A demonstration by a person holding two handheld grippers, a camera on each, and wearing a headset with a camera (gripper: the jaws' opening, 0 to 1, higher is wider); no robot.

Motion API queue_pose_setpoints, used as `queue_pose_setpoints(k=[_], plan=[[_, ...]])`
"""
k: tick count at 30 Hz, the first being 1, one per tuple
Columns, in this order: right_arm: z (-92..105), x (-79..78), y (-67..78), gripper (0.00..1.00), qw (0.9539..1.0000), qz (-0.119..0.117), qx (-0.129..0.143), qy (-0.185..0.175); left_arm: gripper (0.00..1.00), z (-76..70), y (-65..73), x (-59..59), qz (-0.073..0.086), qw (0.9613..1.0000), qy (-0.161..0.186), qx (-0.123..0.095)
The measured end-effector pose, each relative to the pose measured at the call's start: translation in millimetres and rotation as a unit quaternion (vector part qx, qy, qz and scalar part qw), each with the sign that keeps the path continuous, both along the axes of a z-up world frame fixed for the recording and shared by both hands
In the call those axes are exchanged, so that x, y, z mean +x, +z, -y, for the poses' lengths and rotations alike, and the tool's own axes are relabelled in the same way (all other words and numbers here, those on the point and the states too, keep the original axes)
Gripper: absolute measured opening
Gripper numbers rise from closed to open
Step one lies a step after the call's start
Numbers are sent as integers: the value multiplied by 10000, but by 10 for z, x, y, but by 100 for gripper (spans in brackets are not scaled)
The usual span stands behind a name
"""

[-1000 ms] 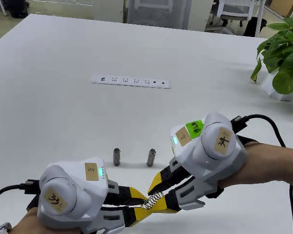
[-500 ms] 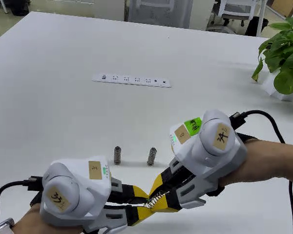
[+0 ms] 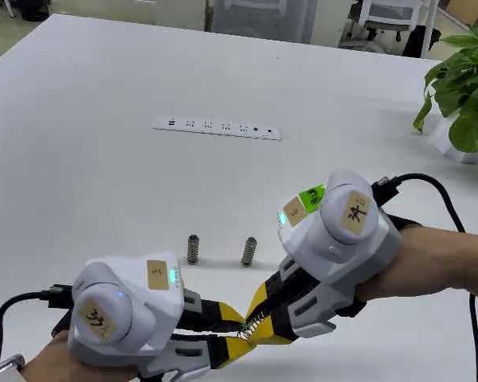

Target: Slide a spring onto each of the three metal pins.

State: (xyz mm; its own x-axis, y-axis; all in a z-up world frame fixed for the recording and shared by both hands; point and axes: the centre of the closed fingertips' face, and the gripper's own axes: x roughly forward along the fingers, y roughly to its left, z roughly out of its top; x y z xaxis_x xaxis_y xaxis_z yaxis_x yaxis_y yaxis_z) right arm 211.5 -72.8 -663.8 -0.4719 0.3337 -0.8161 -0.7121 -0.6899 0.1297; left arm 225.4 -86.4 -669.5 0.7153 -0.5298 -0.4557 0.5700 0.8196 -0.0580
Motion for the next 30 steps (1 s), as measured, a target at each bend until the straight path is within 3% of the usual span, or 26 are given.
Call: queue_pose_setpoints(k=[3, 7, 11, 14, 23, 27, 30], plan=[[-27, 20, 10, 12, 10000, 16, 69, -55, 16, -50, -41, 1, -50, 9998, 182, 40], [-20, 75, -11, 12, 9999, 69, 70, -130, 27, -131, -89, -17, -105, 9988, 474, -64], [11, 128, -41, 12, 9998, 143, 64, -157, 38, -244, -143, -61, -182, 9960, 864, -131], [40, 187, -82, 12, 9996, 201, 38, -193, 46, -342, -160, -89, -111, 9923, 1221, -194], [123, 398, -170, 12, 9985, 369, -13, -401, 69, -663, -231, -229, -195, 9803, 1950, -254], [164, 493, -201, 12, 9978, 434, -51, -493, 82, -848, -192, -249, -55, 9730, 2279, -364], [189, 542, -207, 12, 9975, 471, -82, -522, 93, -928, -188, -269, -8, 9708, 2367, -378]])
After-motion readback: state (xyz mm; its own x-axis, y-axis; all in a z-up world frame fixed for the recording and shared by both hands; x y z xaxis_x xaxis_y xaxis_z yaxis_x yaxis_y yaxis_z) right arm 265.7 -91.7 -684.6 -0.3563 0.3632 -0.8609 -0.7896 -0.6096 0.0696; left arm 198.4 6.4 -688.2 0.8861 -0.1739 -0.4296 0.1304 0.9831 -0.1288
